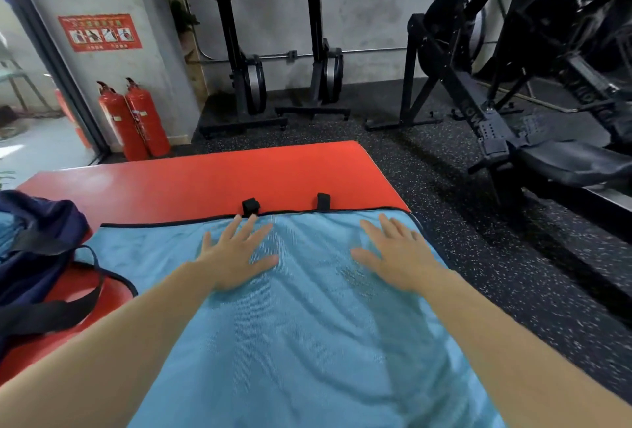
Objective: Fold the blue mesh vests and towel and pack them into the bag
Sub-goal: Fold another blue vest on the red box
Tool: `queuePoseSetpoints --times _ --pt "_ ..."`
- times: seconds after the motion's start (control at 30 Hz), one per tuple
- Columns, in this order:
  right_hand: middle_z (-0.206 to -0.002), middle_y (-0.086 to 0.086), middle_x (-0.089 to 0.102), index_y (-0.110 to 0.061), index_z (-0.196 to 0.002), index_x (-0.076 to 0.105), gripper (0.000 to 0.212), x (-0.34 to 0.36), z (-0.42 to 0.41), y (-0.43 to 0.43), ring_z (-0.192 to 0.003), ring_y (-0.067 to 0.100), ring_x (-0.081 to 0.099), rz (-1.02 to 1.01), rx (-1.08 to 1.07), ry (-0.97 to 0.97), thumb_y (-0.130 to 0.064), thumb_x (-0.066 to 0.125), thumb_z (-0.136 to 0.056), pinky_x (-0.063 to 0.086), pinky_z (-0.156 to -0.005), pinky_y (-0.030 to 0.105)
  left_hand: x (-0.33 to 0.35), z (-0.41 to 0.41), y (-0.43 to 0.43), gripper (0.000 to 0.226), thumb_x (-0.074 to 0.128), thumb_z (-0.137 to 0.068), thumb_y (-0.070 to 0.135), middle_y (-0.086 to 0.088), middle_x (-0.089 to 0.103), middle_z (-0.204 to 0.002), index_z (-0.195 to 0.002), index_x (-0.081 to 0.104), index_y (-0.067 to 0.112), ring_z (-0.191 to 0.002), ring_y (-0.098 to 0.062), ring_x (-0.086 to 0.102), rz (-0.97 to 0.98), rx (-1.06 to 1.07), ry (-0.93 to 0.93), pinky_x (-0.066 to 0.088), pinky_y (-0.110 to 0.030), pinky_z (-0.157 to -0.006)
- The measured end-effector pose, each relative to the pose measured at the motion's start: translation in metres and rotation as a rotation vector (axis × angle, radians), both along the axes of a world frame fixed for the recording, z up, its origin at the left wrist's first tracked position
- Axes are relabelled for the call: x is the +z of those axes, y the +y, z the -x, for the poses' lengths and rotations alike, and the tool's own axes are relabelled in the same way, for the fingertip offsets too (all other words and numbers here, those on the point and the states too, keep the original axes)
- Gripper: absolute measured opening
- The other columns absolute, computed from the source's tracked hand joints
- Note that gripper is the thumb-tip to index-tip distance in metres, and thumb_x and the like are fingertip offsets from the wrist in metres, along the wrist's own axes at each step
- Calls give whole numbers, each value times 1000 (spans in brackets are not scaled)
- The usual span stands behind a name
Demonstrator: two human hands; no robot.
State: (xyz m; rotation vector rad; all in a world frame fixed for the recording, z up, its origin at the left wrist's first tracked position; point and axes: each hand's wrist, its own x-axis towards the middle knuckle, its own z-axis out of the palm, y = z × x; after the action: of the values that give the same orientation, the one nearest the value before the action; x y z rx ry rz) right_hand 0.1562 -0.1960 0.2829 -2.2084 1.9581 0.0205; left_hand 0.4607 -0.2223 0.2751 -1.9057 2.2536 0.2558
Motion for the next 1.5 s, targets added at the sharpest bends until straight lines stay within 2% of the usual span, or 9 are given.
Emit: queuePoseSetpoints --times 0.1,0.23,0.4,0.57,0.67,0.8,1.0,1.23,1.5 --pt "-154 1 24 -29 -149 23 59 -9 26 -26 -135 29 28 19 -131 142 -59 18 -98 28 -107 47 -3 -7 2 93 4 -68 89 15 -13 -162 -150 -10 49 -150 -14 -13 -50 14 -52 0 -57 -118" --pt "-136 5 48 -18 -132 47 38 -5 37 -52 -123 27 40 261 -207 323 -34 32 -101 34 -99 42 20 -15 -22 61 45 -96 55 12 25 -158 -150 26 35 -143 -17 29 139 37 45 29 -47 -112" --pt "-132 0 51 -22 -133 43 44 -2 19 -91 -124 26 35 235 -32 168 -12 47 -90 30 -98 41 32 -39 -58 53 53 -91 23 3 50 -141 -143 38 28 -128 -22 48 114 251 -30 30 -46 -106" --pt "-118 8 46 -31 -106 50 35 10 12 -119 -116 33 32 -16 -103 170 -13 50 -76 29 -105 54 46 -39 -80 14 56 -87 26 6 60 -106 -100 54 25 -103 -20 53 -22 208 -161 26 -49 -104" --pt "-105 2 49 -25 -100 56 26 14 5 -117 -105 24 36 -22 -37 298 -13 58 -77 25 -107 48 47 -35 -80 14 61 -81 29 3 62 -93 -90 55 19 -90 -19 55 -14 149 -171 33 -41 -90" --pt "-81 -6 47 -22 -74 43 15 23 12 -98 -89 21 48 154 40 257 -15 55 -79 29 -84 35 55 -42 -59 15 61 -82 24 4 52 -74 -77 48 18 -70 -16 48 204 95 -23 31 -29 -62" --pt "-65 -10 43 -24 -93 46 15 60 31 -24 -74 21 49 319 107 214 -20 56 -83 26 -80 34 86 -61 15 8 59 -88 37 9 64 -82 -89 56 30 -80 -19 57 381 -67 13 31 -38 -98" --pt "-107 -12 60 -37 -103 55 26 21 44 98 -117 14 47 85 27 308 -19 54 -84 21 -103 42 39 -54 139 16 50 -89 41 14 67 -98 -98 61 32 -97 -9 60 215 -213 -301 27 -34 -88" --pt "-93 -8 56 -28 -89 52 16 38 54 149 -108 18 45 215 -136 192 -14 56 -82 26 -94 39 64 -48 187 16 50 -94 42 10 63 -86 -91 56 28 -82 -15 53 367 -74 -255 26 -35 -89"
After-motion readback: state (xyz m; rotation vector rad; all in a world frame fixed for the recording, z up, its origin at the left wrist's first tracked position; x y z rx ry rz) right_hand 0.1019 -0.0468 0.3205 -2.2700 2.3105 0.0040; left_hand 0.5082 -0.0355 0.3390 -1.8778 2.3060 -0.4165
